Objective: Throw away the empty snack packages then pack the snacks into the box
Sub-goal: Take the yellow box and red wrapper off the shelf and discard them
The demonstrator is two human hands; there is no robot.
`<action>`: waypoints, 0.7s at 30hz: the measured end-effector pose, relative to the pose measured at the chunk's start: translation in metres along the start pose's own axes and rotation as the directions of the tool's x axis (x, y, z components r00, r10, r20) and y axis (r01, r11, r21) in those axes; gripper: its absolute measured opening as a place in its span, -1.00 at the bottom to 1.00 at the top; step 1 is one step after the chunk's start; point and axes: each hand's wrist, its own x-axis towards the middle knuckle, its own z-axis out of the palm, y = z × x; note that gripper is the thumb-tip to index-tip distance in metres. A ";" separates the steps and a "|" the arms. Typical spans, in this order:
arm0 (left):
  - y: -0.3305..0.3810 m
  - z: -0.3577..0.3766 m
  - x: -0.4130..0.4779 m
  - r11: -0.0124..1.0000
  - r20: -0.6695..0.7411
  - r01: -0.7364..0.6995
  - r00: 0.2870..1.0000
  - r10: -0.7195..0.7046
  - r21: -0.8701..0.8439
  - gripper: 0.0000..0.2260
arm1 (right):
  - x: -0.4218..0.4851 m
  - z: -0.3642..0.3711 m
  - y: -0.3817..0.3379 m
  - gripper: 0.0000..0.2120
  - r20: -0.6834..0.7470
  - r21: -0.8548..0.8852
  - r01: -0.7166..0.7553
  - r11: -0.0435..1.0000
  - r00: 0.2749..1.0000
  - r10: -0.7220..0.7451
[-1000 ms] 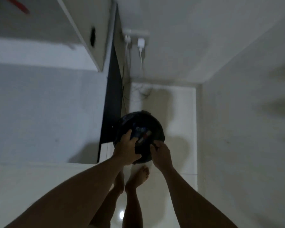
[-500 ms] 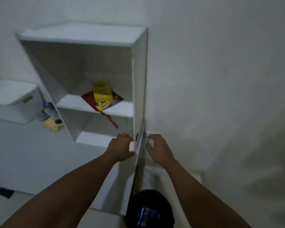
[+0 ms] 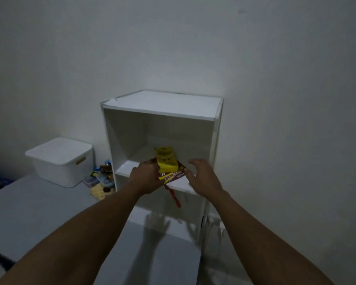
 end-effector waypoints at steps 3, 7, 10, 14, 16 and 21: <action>-0.017 0.007 0.023 1.000 -0.003 0.031 1.000 -0.031 -0.004 -0.48 | 0.026 0.018 -0.005 -0.60 -0.001 -0.001 -0.058 0.998 0.998 0.058; -0.048 0.030 0.059 0.997 0.058 0.027 0.998 -0.023 -0.067 -0.29 | 0.063 0.056 -0.008 -0.68 0.026 -0.002 -0.161 0.987 0.987 0.161; -0.071 0.047 0.083 0.983 0.097 -0.014 0.995 0.032 -0.186 -0.26 | 0.095 0.096 0.012 -0.59 0.083 -0.040 -0.246 0.968 0.965 0.249; -0.102 0.072 0.109 0.935 0.068 -0.124 0.986 0.155 -0.332 -0.34 | 0.115 0.122 -0.004 -0.38 0.070 -0.107 -0.302 0.947 0.948 0.310; -0.110 0.076 0.120 0.934 0.031 -0.205 0.974 0.224 -0.294 -0.38 | 0.125 0.129 -0.010 -0.30 0.056 -0.118 -0.343 0.932 0.935 0.351; -0.122 0.080 0.139 0.893 0.001 -0.375 0.922 0.387 -0.248 -0.43 | 0.136 0.135 -0.021 -0.31 0.037 -0.182 -0.378 0.908 0.920 0.391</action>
